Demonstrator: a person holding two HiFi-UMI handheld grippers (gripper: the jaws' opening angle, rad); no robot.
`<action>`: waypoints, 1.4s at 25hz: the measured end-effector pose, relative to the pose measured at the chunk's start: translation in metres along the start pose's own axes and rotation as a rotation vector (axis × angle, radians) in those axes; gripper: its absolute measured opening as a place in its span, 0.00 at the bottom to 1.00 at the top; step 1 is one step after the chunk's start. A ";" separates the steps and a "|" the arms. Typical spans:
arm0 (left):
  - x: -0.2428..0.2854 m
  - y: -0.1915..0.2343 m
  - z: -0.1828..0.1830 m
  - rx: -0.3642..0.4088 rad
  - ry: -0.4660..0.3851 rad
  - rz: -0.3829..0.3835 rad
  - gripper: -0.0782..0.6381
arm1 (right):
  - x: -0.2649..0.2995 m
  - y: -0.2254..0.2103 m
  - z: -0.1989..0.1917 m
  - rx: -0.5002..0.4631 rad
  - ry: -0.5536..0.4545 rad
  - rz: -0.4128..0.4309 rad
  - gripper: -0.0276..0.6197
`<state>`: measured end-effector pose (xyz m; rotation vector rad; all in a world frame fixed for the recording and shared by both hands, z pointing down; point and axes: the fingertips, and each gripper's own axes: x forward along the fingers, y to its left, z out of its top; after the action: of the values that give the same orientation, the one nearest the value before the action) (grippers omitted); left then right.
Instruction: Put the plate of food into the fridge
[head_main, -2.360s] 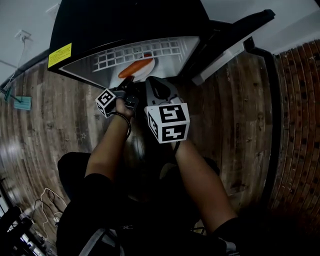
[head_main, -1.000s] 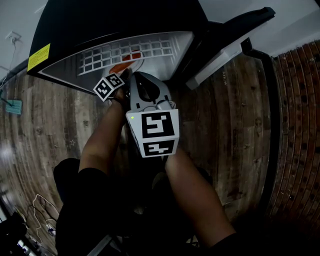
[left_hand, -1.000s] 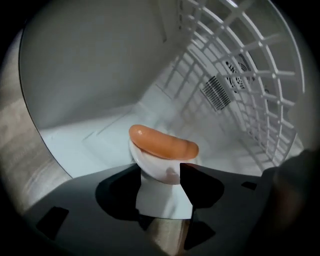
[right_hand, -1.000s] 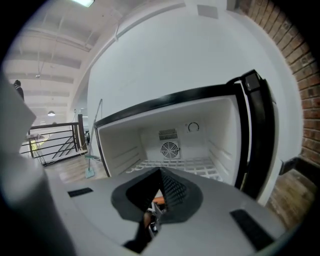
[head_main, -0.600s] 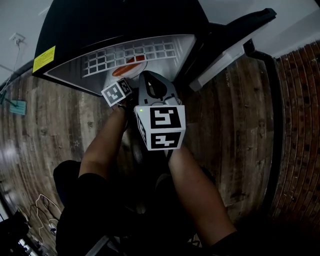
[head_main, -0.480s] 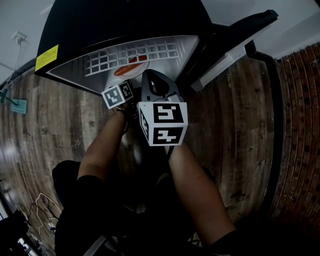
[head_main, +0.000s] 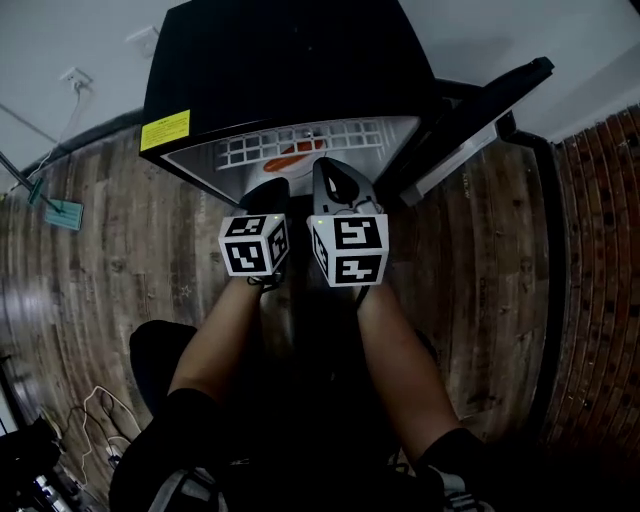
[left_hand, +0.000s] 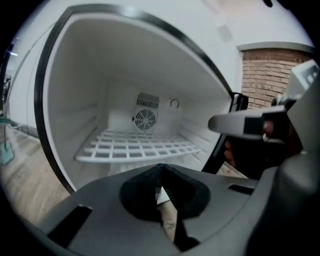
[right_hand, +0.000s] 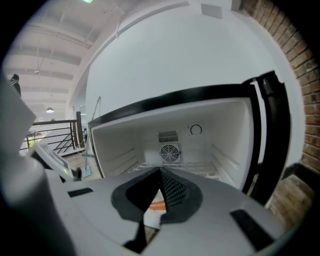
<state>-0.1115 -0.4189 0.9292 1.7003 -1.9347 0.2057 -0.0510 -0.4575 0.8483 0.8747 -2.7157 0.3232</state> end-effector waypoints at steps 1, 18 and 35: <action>-0.013 -0.004 0.017 0.021 -0.023 0.000 0.10 | -0.002 0.003 0.003 -0.009 -0.007 0.011 0.06; -0.257 -0.107 0.371 0.179 -0.165 -0.060 0.10 | -0.160 0.035 0.340 -0.041 -0.132 -0.106 0.06; -0.504 -0.249 0.632 0.184 -0.275 -0.049 0.10 | -0.365 0.137 0.669 -0.001 -0.235 0.021 0.06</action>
<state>-0.0394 -0.3180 0.0927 1.9825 -2.1224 0.1406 0.0287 -0.3475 0.0854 0.9384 -2.9402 0.2362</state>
